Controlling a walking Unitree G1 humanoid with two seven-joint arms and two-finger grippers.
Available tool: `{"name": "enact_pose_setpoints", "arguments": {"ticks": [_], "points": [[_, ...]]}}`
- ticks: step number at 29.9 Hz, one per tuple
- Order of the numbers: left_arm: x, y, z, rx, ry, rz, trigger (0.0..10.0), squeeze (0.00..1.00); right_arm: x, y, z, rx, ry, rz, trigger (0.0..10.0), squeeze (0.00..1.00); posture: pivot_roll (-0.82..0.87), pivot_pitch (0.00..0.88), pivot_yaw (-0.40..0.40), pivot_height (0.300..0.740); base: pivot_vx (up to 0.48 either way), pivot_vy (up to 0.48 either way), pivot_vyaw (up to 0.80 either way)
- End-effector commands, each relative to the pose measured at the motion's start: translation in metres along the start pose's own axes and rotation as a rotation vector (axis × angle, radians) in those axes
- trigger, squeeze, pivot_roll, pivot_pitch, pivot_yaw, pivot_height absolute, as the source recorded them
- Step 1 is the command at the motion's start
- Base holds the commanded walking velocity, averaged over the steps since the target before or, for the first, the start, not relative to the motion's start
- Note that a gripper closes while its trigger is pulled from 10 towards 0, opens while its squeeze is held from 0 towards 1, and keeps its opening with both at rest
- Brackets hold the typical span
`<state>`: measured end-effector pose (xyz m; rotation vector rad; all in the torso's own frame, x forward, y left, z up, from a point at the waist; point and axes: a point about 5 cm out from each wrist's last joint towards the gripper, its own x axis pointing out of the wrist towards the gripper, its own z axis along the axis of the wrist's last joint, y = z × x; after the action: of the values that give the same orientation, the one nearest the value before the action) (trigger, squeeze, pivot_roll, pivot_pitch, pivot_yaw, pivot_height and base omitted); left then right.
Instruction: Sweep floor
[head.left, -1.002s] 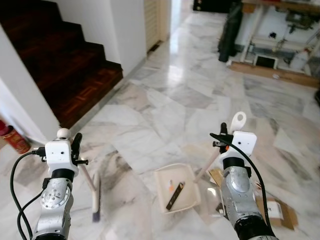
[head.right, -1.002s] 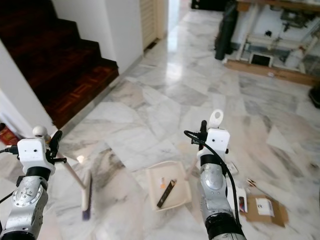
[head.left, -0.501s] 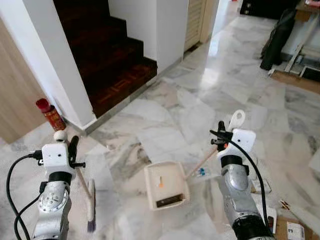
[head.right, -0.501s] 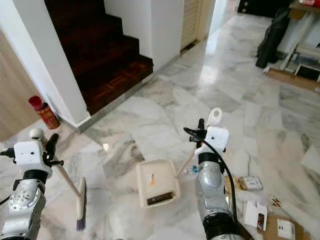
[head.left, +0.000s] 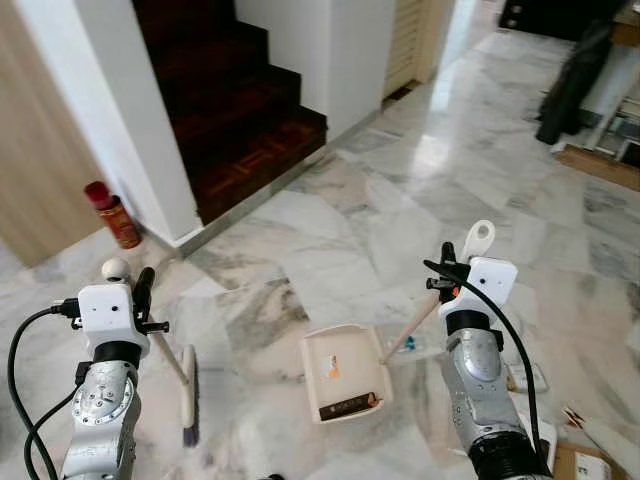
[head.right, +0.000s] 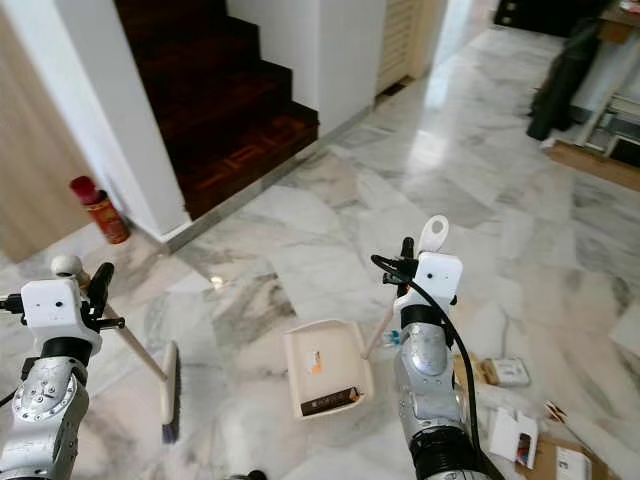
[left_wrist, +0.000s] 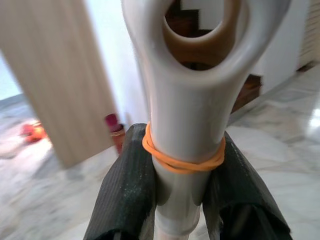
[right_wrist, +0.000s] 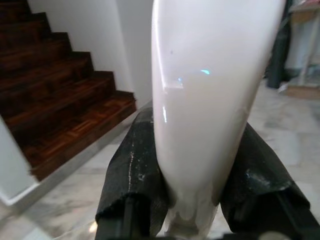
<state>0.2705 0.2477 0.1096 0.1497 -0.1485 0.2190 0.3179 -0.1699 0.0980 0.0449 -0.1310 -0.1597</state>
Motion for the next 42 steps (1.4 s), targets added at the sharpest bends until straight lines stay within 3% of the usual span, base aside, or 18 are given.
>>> {"name": "enact_pose_setpoints", "arguments": {"ticks": [1,10,19,29,42], "points": [[0.0018,0.0052,0.0107,0.017,-0.041,0.02,10.0,0.0,0.004,0.0018,0.0144,0.017,-0.06,0.001,10.0,0.0,0.12,0.086,0.028,0.74,0.0,0.0,0.8],[-0.0009,0.0055,0.0095,0.016,-0.027,0.028,10.0,0.0,0.0031,0.002,0.0136,0.017,-0.052,0.004,10.0,0.0,0.12,0.098,0.024,0.74,0.0,0.0,0.8],[-0.003,0.0059,0.0088,0.015,-0.018,0.035,10.0,0.0,0.0033,0.0024,0.014,0.015,-0.05,0.009,10.0,0.0,0.13,0.097,0.019,0.74,0.0,0.0,0.1],[-0.0049,0.0066,0.0075,0.017,-0.01,0.043,10.0,0.0,0.0035,0.0037,0.0133,0.018,-0.042,0.016,10.0,0.0,0.12,0.081,0.019,0.74,0.0,0.0,0.64],[-0.0053,0.0068,0.006,0.008,-0.004,0.046,10.0,0.0,0.0043,0.0047,0.0126,0.032,-0.034,0.014,10.0,0.0,0.12,0.054,0.016,0.74,0.0,0.147,0.0]]}}
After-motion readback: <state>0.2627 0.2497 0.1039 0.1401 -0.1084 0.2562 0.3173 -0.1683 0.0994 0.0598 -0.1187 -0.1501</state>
